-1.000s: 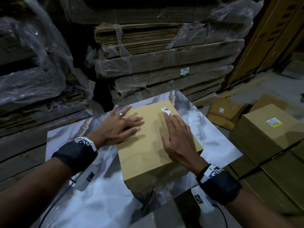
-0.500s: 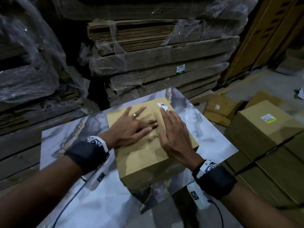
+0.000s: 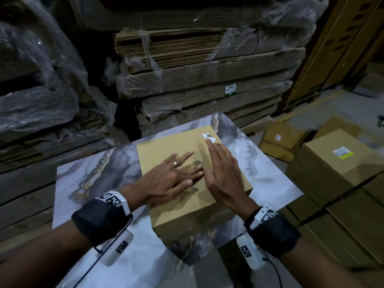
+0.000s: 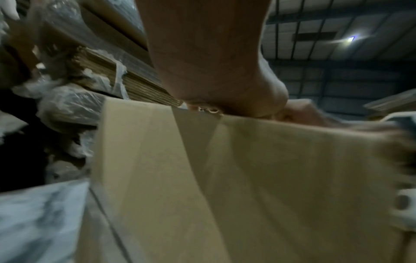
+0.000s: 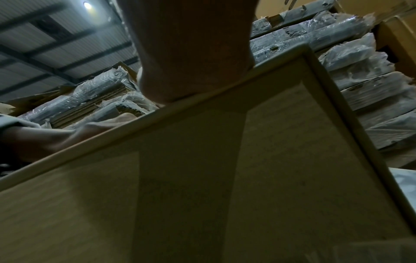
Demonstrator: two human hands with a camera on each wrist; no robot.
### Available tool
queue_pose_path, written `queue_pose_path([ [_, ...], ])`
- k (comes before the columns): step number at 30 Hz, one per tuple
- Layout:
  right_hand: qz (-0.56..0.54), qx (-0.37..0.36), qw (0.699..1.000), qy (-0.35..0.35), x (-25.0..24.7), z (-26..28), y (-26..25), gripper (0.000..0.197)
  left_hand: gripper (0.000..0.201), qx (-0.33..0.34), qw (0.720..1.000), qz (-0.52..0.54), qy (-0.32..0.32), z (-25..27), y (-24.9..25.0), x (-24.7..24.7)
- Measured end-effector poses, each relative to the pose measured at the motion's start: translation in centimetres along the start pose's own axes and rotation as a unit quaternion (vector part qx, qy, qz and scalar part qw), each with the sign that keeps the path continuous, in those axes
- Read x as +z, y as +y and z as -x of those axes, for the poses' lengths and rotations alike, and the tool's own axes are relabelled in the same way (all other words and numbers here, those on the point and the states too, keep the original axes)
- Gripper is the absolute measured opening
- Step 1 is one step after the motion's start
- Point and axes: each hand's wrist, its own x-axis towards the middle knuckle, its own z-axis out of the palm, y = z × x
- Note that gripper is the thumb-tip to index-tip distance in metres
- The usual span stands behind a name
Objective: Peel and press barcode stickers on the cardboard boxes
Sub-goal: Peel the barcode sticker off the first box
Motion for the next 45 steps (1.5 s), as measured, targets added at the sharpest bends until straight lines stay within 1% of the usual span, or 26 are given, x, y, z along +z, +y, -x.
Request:
queue_pose_path([
  [2, -0.007, -0.004, 1.000, -0.002, 0.1, -0.1, 0.0, 0.083, 0.049, -0.019, 0.999, -0.029, -0.003, -0.4, -1.1, -0.4],
  [6, -0.001, -0.011, 1.000, -0.006, 0.4, -0.3, 0.0, 0.081, 0.052, -0.087, 0.993, -0.079, 0.000, -2.0, -2.7, -1.0],
  [8, -0.009, -0.008, 1.000, -0.005, 0.4, -0.3, 0.2, 0.080, 0.054, -0.113, 0.990, -0.087, 0.003, -2.7, -3.1, -1.2],
  [10, -0.007, -0.006, 1.000, 0.000, 0.5, -0.3, 0.4, 0.079, 0.056, -0.123, 0.989, -0.080, 0.003, -3.0, -2.9, -1.1],
  [12, 0.001, -0.007, 1.000, 0.003, 0.6, -0.2, 0.6, 0.079, 0.057, -0.108, 0.992, -0.058, 0.012, -2.6, -1.9, -0.5],
  [16, -0.006, -0.008, 1.000, 0.021, 0.3, -0.3, 0.4, 0.076, 0.057, -0.027, 1.000, -0.001, 0.015, -0.9, 0.8, 0.3],
  [17, -0.006, -0.009, 1.000, 0.024, 0.3, -0.3, 0.2, 0.076, 0.056, -0.017, 1.000, 0.007, 0.014, -0.5, 1.1, 0.4],
  [19, -0.007, -0.014, 1.000, 0.020, 0.3, -0.3, -0.2, 0.077, 0.054, -0.020, 1.000, -0.006, 0.012, 0.1, 0.9, 0.4],
  [22, -0.006, -0.020, 1.000, 0.015, 0.4, -0.3, -0.3, 0.079, 0.054, -0.066, 0.997, -0.034, -0.002, 0.6, -1.5, -0.2],
  [25, -0.010, -0.020, 1.000, 0.017, 0.5, -0.3, -0.3, 0.081, 0.065, -0.141, 0.988, -0.056, -0.005, 1.5, -4.3, -1.1],
  [27, -0.009, -0.022, 0.999, 0.023, 0.4, -0.3, -0.4, 0.081, 0.071, -0.164, 0.984, -0.063, -0.011, 1.6, -4.8, -1.3],
  [30, -0.006, -0.024, 0.999, 0.031, 0.3, -0.2, -0.2, 0.080, 0.071, -0.146, 0.988, -0.045, -0.007, 1.5, -3.0, -0.8],
  [35, -0.012, -0.026, 0.999, 0.040, 0.3, -0.2, -0.2, 0.078, 0.058, -0.076, 0.997, 0.014, 0.001, 3.4, 0.6, 0.3],
  [38, -0.011, -0.030, 0.999, 0.032, 0.5, -0.1, -0.2, 0.078, 0.053, -0.035, 0.999, 0.011, 0.000, 4.3, 0.8, 0.4],
  [39, -0.010, -0.033, 0.999, 0.029, 0.6, -0.1, -0.2, 0.079, 0.052, -0.032, 0.999, 0.001, -0.003, 4.5, 0.3, 0.3],
  [41, -0.001, -0.039, 0.999, 0.025, 0.7, -0.3, -0.2, 0.079, 0.050, -0.054, 0.998, -0.038, -0.003, 4.5, -1.3, 0.2],
  [45, -0.004, -0.045, 0.999, 0.020, 0.6, -0.3, -0.2, 0.078, 0.056, -0.168, 0.982, -0.087, 0.016, 4.1, -4.1, -0.2],
])
